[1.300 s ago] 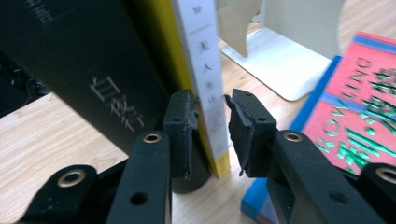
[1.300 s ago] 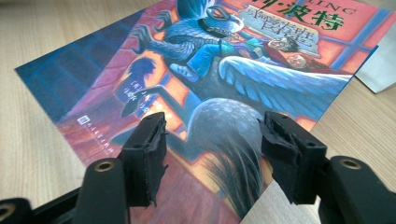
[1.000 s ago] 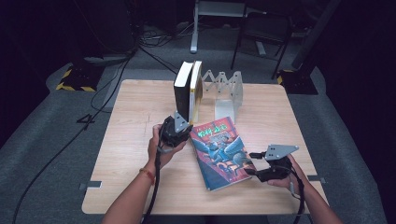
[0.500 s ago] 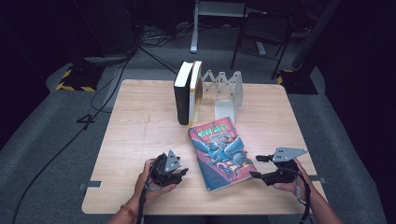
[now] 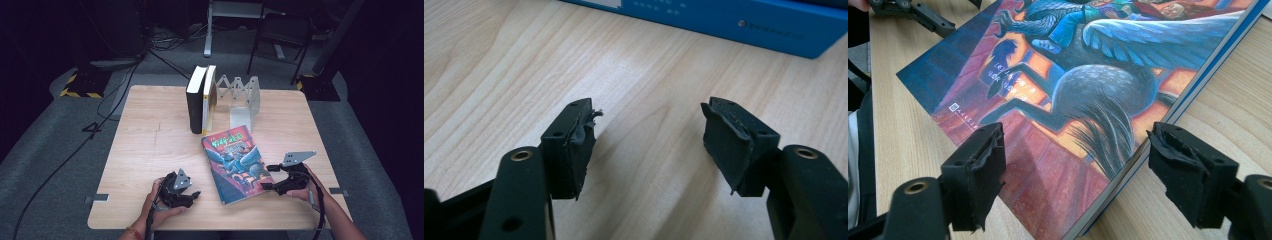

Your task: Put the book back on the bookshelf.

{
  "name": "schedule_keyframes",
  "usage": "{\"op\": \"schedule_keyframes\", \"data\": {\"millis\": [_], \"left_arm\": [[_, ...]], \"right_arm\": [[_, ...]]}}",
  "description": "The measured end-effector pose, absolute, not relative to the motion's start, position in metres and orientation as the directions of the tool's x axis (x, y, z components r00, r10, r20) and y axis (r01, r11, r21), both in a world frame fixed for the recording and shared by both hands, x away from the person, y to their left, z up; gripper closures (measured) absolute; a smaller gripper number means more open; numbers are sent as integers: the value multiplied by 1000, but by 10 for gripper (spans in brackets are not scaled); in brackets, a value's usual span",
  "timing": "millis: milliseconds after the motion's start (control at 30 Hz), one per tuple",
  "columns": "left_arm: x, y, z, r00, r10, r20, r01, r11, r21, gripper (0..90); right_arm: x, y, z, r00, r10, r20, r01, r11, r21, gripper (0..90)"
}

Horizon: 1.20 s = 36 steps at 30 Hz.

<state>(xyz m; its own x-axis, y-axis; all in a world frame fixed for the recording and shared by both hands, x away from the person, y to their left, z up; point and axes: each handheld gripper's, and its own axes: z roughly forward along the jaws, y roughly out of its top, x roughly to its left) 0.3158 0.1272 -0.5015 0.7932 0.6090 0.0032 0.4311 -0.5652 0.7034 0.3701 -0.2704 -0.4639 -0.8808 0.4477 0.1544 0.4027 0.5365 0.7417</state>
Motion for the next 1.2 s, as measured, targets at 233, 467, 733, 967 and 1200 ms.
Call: {"op": "schedule_keyframes", "data": {"millis": [233,467,733,967,1200], "left_arm": [[339,126,-503,769,639,11,444,-546,711,342],[353,126,-503,761,648,10,450,-539,712,324],[371,122,-503,751,660,25,448,-536,716,321],[380,115,-501,751,660,13,445,-521,728,325],[388,111,-502,753,658,3,455,-523,720,333]], "right_arm": [[360,-263,-462,-888,441,126,381,555,740,259],[346,-246,-459,-910,400,108,344,584,735,285],[354,-240,-453,-895,427,127,392,619,681,267],[373,-233,-455,-881,422,212,457,647,610,203],[379,-229,-455,-882,416,222,460,655,599,187]]}}
